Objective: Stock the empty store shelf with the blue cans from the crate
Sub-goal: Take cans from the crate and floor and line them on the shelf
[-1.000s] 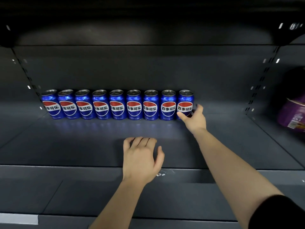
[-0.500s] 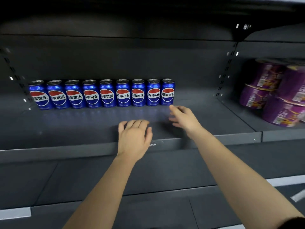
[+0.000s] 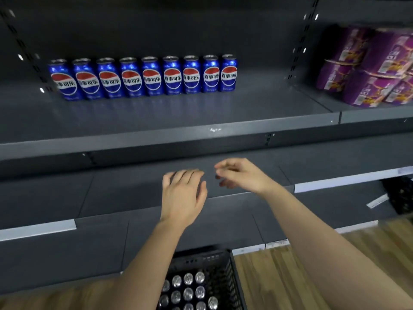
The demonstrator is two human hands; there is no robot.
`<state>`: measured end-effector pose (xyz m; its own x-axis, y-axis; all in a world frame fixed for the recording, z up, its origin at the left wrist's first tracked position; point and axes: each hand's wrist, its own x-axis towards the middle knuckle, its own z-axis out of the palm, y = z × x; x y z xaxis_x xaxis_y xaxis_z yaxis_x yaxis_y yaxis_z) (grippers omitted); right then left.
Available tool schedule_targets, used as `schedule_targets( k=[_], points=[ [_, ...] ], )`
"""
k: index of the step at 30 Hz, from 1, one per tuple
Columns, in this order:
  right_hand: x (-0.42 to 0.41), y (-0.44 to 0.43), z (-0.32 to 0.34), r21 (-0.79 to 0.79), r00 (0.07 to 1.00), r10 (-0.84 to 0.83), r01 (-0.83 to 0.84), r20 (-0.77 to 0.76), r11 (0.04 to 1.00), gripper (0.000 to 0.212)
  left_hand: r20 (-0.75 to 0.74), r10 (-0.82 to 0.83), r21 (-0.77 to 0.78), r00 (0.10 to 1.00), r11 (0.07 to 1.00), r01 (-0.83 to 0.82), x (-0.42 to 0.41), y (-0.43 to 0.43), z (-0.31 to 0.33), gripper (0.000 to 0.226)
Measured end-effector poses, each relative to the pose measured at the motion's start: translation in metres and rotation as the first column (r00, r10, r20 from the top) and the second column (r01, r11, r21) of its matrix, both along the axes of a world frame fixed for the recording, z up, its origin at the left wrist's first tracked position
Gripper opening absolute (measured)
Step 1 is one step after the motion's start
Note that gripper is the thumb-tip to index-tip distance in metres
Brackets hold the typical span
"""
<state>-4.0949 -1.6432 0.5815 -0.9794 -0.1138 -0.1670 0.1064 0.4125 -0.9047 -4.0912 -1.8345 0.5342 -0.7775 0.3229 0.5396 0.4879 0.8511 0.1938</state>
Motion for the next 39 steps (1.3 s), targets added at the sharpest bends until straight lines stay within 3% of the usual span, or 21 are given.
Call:
schedule_targets(
  k=[4,15,30,39],
  points=[
    [0.014,0.001,-0.078,0.176,0.994,0.025,-0.043,0.108,0.983,0.016,0.149,0.072,-0.093,0.986,0.994,-0.058,0.022,-0.018,-0.063,0.037],
    [0.056,0.021,-0.318,0.319,0.950,0.002,-0.106,0.312,0.942,0.031,0.345,0.146,-0.201,0.927,0.976,-0.079,0.070,-0.025,-0.271,0.036],
    [0.085,0.028,-0.680,0.272,0.826,0.100,-0.293,0.555,0.917,0.049,0.485,0.207,-0.245,0.849,0.965,-0.096,0.084,-0.028,-0.595,0.035],
    [0.094,0.016,-0.780,0.303,0.770,0.119,-0.382,0.626,0.873,0.071,0.508,0.181,-0.185,0.842,0.978,-0.099,0.090,-0.022,-0.693,0.038]
  ],
)
